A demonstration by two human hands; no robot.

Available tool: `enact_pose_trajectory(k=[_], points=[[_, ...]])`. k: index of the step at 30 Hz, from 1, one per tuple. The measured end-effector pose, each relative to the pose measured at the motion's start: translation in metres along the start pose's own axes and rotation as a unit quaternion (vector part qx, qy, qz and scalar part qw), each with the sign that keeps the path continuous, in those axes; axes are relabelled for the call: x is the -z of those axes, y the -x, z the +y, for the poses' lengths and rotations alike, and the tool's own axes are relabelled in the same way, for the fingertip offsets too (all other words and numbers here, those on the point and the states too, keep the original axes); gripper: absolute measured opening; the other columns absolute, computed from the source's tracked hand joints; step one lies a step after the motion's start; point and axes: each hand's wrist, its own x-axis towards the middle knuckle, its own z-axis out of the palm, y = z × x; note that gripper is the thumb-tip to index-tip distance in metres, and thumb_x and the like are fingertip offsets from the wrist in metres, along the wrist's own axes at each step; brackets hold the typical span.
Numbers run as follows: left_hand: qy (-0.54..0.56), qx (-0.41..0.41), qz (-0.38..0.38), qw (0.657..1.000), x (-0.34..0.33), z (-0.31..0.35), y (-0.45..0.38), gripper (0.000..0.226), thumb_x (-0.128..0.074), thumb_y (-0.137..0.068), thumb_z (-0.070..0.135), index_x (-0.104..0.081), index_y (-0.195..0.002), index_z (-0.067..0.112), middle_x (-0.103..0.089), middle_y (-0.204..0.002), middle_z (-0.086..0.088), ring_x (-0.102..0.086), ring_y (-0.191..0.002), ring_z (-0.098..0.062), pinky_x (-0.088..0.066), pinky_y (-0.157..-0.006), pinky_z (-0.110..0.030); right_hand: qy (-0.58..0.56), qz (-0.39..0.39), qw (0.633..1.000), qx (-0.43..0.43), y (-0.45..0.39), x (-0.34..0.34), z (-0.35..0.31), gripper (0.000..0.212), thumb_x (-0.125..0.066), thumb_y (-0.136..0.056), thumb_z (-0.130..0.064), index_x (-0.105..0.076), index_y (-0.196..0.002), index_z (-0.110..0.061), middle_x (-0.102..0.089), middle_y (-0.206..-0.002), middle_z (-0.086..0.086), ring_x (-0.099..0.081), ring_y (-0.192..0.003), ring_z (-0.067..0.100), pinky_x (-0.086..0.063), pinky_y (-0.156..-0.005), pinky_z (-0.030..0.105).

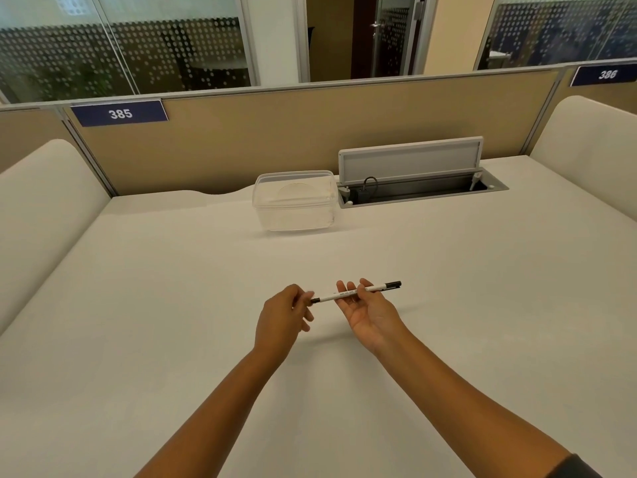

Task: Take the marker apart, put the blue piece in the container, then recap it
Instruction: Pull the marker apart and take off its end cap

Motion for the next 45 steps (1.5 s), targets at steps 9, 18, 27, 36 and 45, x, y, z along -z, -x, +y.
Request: enact_pose_trajectory(k=[9,18,27,36,45], points=[[-0.002,-0.019,-0.03,0.999,-0.003,-0.003,0.004,0.015,-0.062,-0.086,0.017,-0.051,-0.081,0.025,-0.064,-0.075,0.008,-0.064,-0.063,-0.008,-0.053,-0.063,-0.03,0.01,-0.01,1.0,0.0,0.001,-0.002,0.004,0.013,-0.04,-0.095,0.002,-0.049,-0.094,-0.007,-0.054,-0.088,0.015,-0.063,-0.084,0.031,-0.048,-0.082,0.05],[-0.027,-0.038,0.008,0.999,-0.001,-0.003,0.008,0.017,-0.058,-0.088,0.036,-0.049,-0.09,0.022,-0.064,-0.074,0.006,-0.065,-0.064,-0.013,-0.053,-0.06,-0.032,0.012,-0.02,1.0,-0.001,0.004,-0.004,0.005,0.012,-0.042,-0.094,0.001,-0.05,-0.096,-0.006,-0.055,-0.09,0.015,-0.063,-0.085,0.032,-0.049,-0.082,0.049],[-0.143,-0.109,0.018,0.983,0.006,-0.004,0.008,0.024,-0.061,-0.084,0.04,-0.046,-0.096,0.027,-0.055,-0.075,0.02,-0.06,-0.06,-0.008,-0.044,-0.053,-0.018,0.008,-0.018,1.0,-0.014,0.007,-0.004,0.008,0.011,-0.043,-0.094,0.002,-0.051,-0.095,-0.006,-0.056,-0.089,0.016,-0.063,-0.085,0.032,-0.049,-0.082,0.049],[-0.099,-0.084,-0.026,0.991,0.007,-0.011,0.01,0.01,-0.055,-0.09,0.032,-0.057,-0.083,0.025,-0.067,-0.067,0.008,-0.064,-0.054,-0.009,-0.048,-0.056,-0.022,0.002,-0.018,1.0,-0.022,0.01,-0.004,0.006,0.01,-0.044,-0.094,0.001,-0.052,-0.093,-0.006,-0.057,-0.089,0.015,-0.064,-0.083,0.031,-0.05,-0.074,0.047],[-0.135,-0.103,-0.008,0.985,0.009,-0.011,0.014,0.034,-0.035,-0.089,0.051,-0.053,-0.077,0.025,-0.064,-0.063,0.006,-0.053,-0.048,-0.007,-0.048,-0.055,-0.032,0.031,-0.033,0.999,-0.01,0.007,0.0,0.007,0.01,-0.048,-0.093,-0.001,-0.053,-0.094,-0.01,-0.06,-0.087,0.012,-0.068,-0.08,0.027,-0.054,-0.068,0.041]])
